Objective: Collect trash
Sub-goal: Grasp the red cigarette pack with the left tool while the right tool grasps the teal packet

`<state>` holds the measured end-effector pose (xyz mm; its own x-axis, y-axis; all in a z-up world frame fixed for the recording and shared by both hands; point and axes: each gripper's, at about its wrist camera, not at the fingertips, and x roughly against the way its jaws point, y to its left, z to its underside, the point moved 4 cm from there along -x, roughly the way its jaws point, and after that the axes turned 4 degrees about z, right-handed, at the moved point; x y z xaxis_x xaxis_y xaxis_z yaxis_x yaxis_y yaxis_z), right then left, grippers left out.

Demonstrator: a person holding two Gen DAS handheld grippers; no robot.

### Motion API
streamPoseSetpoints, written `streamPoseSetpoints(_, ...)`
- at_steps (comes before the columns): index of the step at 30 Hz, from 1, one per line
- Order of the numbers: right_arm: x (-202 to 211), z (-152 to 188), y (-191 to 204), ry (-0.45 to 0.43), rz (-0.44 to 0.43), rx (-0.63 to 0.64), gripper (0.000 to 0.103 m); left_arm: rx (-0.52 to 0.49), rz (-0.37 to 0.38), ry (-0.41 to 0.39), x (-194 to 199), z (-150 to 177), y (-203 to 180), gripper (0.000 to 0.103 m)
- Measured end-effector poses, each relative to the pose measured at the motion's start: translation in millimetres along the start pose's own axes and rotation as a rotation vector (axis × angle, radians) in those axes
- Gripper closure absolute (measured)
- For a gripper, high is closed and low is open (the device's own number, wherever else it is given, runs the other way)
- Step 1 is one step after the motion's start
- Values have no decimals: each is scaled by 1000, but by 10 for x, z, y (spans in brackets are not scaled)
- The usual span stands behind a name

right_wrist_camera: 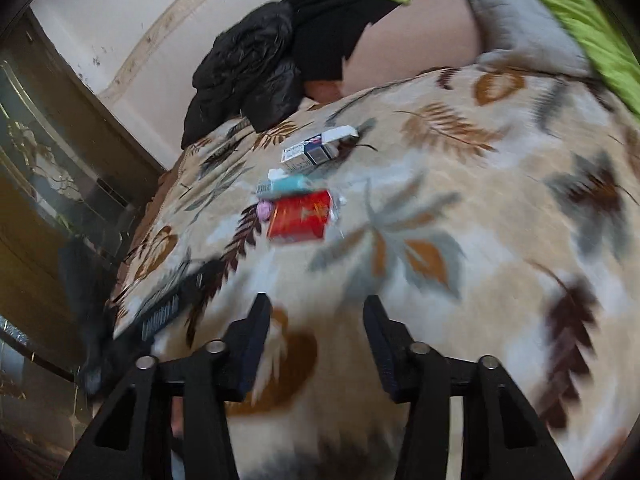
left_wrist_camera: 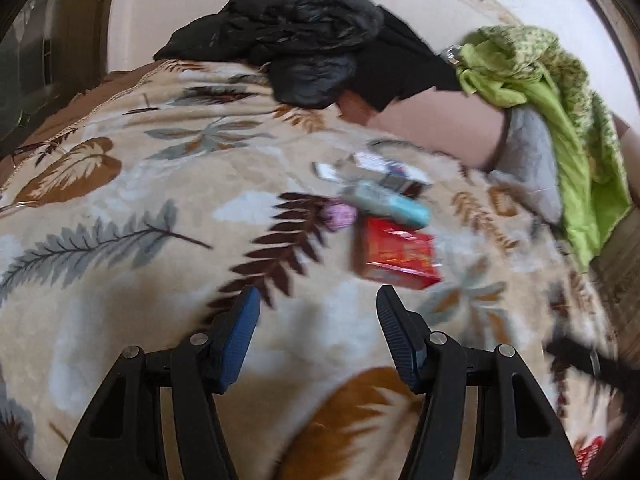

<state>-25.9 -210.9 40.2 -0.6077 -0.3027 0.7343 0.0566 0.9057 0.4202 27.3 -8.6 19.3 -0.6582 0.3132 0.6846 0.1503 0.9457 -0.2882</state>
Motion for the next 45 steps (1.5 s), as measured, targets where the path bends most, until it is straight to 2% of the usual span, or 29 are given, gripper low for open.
streamPoseSetpoints(3,-406,-299,-13,2,22,-10,68,56,-19,-30,-16,-76,175,45)
streamPoseSetpoints(5,-690,-530,-87,4,35,-36,70,96,-3,-11,-83,-90,249,45)
streamPoseSetpoints(7,-904,-709,-197,-5,58,-75,74,109,4,10,-141,-86,271,49)
streamPoseSetpoints(10,-1135,-801,-327,34,24,-146,75,120,27,22,-161,-96,286,49)
streamPoseSetpoints(13,-1174,-649,-272,71,-11,-160,76,134,16,-3,-112,-141,352,49)
streamPoseSetpoints(15,-1123,-492,-165,102,-75,-172,75,163,2,-26,-71,-168,436,49)
streamPoseSetpoints(19,-1055,-1,340,261,-227,-72,75,215,-39,-62,5,-194,595,49)
streamPoseSetpoints(21,-970,80,511,279,-252,-9,75,234,-43,-64,16,-200,646,50)
streamPoseSetpoints(23,-808,-64,576,192,-222,59,75,246,-35,-60,18,-194,661,49)
streamPoseSetpoints(24,-736,-179,587,134,-186,100,71,244,-33,-57,17,-190,654,49)
streamPoseSetpoints(25,-677,-313,594,72,-136,148,58,240,-31,-55,9,-190,648,49)
streamPoseSetpoints(27,-666,-502,615,-8,-48,244,40,231,-23,-48,3,-182,620,49)
streamPoseSetpoints(28,-714,-581,635,-27,1,315,37,228,-23,-45,-10,-183,615,49)
streamPoseSetpoints(31,-944,-650,703,-4,92,500,37,237,-32,-43,-25,-184,652,49)
streamPoseSetpoints(33,-1081,-638,699,40,105,580,36,255,-37,-51,-17,-194,703,49)
streamPoseSetpoints(35,-1200,-650,683,46,133,659,36,263,-39,-49,-24,-197,731,49)
streamPoseSetpoints(37,-1320,-641,711,68,130,721,30,265,-32,-37,-48,-191,729,49)
streamPoseSetpoints(39,-1416,-674,717,55,176,765,29,258,-27,-32,-58,-190,713,49)
streamPoseSetpoints(41,-1495,-711,702,70,164,742,33,247,-23,-27,-76,-193,691,49)
streamPoseSetpoints(42,-1519,-723,681,100,130,706,47,244,-19,-23,-83,-190,680,49)
streamPoseSetpoints(43,-1554,-726,651,130,115,671,53,243,-10,-18,-92,-185,669,49)
streamPoseSetpoints(45,-1536,-727,613,118,126,635,59,241,3,-7,-111,-181,644,49)
